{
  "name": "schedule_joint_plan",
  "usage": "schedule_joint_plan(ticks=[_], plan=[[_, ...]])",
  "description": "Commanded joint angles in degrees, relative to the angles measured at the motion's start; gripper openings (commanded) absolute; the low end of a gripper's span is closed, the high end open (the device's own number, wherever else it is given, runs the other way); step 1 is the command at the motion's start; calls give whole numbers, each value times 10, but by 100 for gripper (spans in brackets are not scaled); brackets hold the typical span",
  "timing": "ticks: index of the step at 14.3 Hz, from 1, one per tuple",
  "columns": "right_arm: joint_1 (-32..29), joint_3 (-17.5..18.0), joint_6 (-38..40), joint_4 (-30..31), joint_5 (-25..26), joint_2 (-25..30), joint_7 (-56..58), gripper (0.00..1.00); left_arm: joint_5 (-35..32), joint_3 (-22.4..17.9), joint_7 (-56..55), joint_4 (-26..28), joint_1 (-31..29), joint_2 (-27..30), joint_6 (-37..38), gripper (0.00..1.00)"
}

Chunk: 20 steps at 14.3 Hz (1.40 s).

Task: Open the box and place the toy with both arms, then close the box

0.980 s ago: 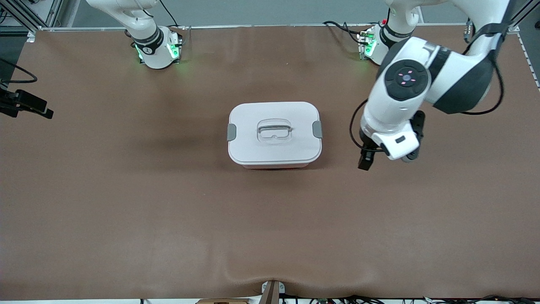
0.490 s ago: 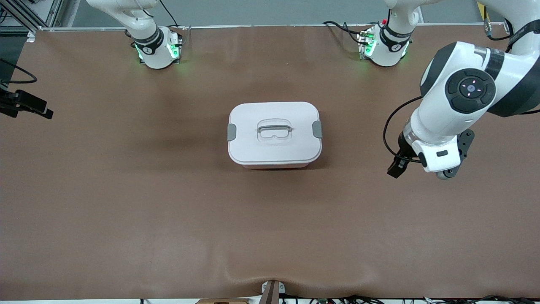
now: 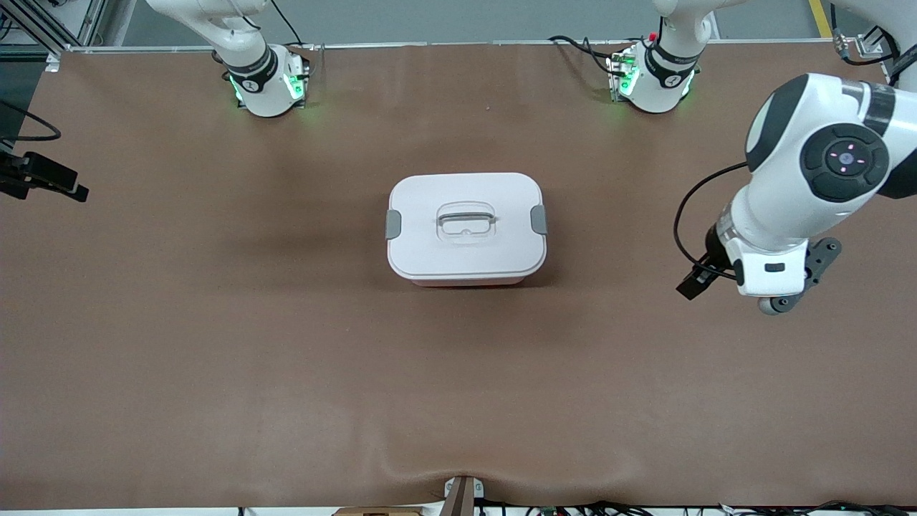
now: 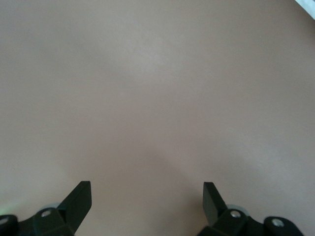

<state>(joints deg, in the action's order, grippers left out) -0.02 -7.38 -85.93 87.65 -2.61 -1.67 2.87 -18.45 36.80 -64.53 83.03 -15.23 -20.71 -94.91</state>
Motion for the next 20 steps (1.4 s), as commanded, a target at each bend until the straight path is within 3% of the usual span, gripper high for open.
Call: schedule_joint_plan(ticks=[1,4,7,10,12,17,20], plan=[[0,0,5,-13,6,-5,-3,100,9,-31,69,3,-3,32,23,100],[0,0,5,-13,6,-5,-3,100,7,-89,174,3,6,54,57,100],[0,0,5,-13,6,-5,-3,100,10,-201,268,3,76,80,70,100],[-1,0,5,-13,6,-5,-3,100,32,-247,330,3,93,102,71,100],[0,0,5,-13,6,-5,-3,100,46,-318,354,3,146,119,75,100],[0,0,5,-13,5,-5,-3,100,130,-382,409,8,160,178,127,100],[-1,0,5,-13,6,-6,-3,100,146,-387,471,21,167,215,148,100]])
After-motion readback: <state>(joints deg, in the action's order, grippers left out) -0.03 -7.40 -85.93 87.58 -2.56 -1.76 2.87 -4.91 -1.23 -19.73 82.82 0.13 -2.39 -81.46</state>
